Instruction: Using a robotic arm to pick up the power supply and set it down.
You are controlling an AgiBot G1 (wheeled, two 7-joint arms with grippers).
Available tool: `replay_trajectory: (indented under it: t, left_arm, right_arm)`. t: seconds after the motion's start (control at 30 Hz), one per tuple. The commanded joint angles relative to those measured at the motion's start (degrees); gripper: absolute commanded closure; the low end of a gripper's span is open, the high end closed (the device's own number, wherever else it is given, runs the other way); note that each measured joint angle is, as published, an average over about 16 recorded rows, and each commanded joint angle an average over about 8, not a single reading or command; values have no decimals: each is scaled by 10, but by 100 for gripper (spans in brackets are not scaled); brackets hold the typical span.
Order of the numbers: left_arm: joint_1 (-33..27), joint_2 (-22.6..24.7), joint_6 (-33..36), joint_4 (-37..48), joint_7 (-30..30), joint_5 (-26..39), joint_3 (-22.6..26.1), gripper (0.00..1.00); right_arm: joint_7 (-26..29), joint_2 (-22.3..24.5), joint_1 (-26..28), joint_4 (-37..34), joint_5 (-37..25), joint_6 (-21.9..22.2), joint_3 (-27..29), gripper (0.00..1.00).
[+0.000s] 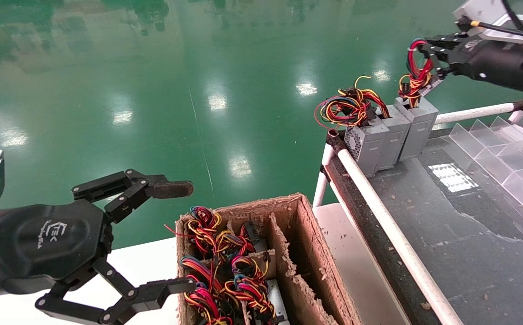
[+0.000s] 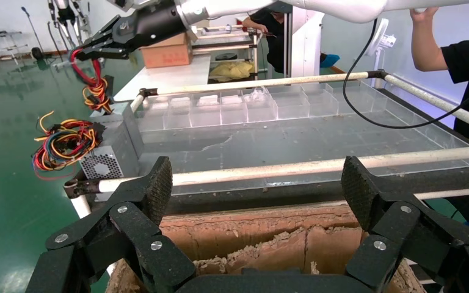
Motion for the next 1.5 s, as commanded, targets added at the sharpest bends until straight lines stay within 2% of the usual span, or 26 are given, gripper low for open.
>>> replay_trajectory:
  t: [0.03,0.23,0.27,0.3,0.73,1.03,1.17,1.5]
  left_arm:
    - [0,0,0,0,0,0,0,0]
    - [0,0,0,0,0,0,0,0]
    - [0,0,0,0,0,0,0,0]
    - [0,0,0,0,0,0,0,0]
    - [0,0,0,0,0,0,0,0]
    - [0,0,0,0,0,0,0,0]
    - [0,0,0,0,0,0,0,0]
    - [0,0,0,0,0,0,0,0]
  right_arm:
    - [-4,-9,2,-10,1,2,0,93]
    - [-10,-18,9,-39,3,2,1,18]
    - [-11,-19,9,-43,3,3,1,6]
    - [-13,-19,10,-47,4,3,2,0]
    - [-39,-21,19,-88,11,6,7,0]
    - [-49,-11,31,-110,14,-9,10,0]
    - [-49,2,36,-115,26,-31,17,0]
    - [-47,51,23,-93,102,-116,60,0]
